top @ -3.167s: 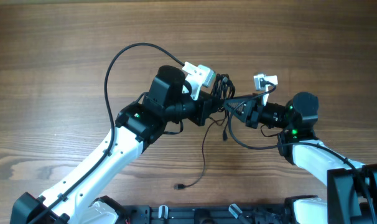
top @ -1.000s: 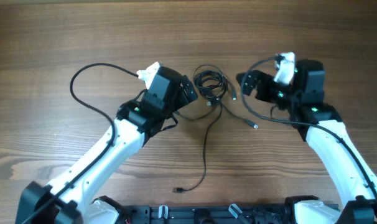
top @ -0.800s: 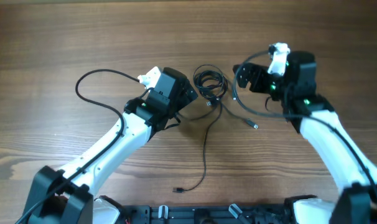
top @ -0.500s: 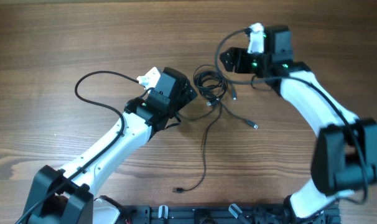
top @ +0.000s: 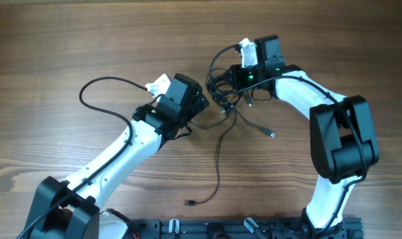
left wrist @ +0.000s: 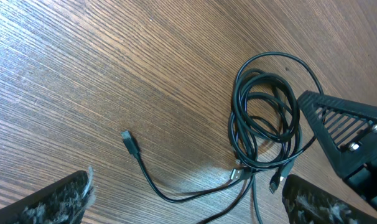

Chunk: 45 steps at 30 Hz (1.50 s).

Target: Untangle cables

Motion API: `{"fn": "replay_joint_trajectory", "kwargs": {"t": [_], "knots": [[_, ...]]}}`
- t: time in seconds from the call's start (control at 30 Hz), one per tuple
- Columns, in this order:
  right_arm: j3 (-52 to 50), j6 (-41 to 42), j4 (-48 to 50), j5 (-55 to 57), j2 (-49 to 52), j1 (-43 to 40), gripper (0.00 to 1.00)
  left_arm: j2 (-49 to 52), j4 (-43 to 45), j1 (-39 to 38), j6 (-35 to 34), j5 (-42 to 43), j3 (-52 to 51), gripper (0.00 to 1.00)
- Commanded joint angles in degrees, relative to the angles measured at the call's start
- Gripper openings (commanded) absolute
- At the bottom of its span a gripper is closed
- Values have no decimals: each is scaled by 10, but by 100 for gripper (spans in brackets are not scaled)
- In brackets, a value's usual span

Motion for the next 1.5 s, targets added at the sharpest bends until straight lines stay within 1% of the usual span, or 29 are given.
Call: {"fn": "replay_joint_trajectory", "kwargs": {"t": [0.0, 0.03, 0.1, 0.13, 0.2, 0.27, 0.37, 0.4, 0.53, 0.57, 0.6, 0.63, 0.67, 0.7, 0.77, 0.8, 0.93, 1.0, 1.03, 1.17, 1.3, 1.4, 1.47], "knots": [[9, -12, -25, -21, 8, 0, 20, 2, -5, 3, -9, -14, -2, 100], [8, -12, -34, -18, 10, 0, 19, 2, -6, 3, -9, -14, -2, 100], [4, -12, -42, -19, 12, 0, 11, 2, -7, 3, -9, -14, -2, 100], [4, -12, -49, -27, 12, 0, 5, 2, -7, 3, -9, -14, -2, 100], [5, -19, -57, -80, 10, 0, 5, 2, -7, 3, -9, -14, -2, 100], [9, -26, -73, -161, -5, -8, 5, 2, -12, 5, -10, -2, -2, 100], [10, -29, -136, -216, -56, -34, 5, -15, -9, 45, -9, 96, -2, 100], [10, -46, -168, -230, -79, -43, 4, -23, -8, 67, -5, 131, -2, 100], [10, -200, -307, -306, -172, -65, 5, -52, 21, 163, 91, 287, -2, 100], [10, -244, -342, -308, -196, -64, 5, -54, 37, 192, 116, 344, -2, 100], [9, -270, -363, -307, -213, -63, 4, -54, 47, 207, 130, 380, -2, 100], [9, -297, -386, -310, -237, -59, 5, -52, 68, 228, 154, 438, -2, 100], [9, -299, -391, -311, -261, -54, 5, -49, 90, 243, 180, 499, -2, 100], [9, -301, -390, -311, -275, -51, 5, -47, 101, 247, 195, 532, -2, 100], [9, -312, -390, -313, -294, -39, 4, -43, 115, 246, 224, 582, -2, 100], [9, -312, -389, -318, -300, -33, 4, -40, 116, 242, 236, 592, -2, 100], [9, -343, -383, -396, -308, -12, 5, -30, 110, 219, 261, 584, -2, 100], [9, -342, -362, -459, -308, -9, 5, -21, 109, 210, 257, 549, -2, 100], [9, -339, -355, -463, -308, -9, 4, -17, 109, 208, 247, 538, -2, 100], [9, -291, -323, -431, -308, -9, 5, 9, 102, 202, 139, 529, -2, 100], [9, -262, -321, -420, -308, -8, 5, 30, 92, 202, 87, 528, -2, 100], [9, -241, -315, -420, -308, -7, 5, 50, 97, 197, 12, 528, -2, 100], [9, -226, -307, -420, -308, -5, 5, 66, 109, 189, -25, 526, -2, 100]]}}
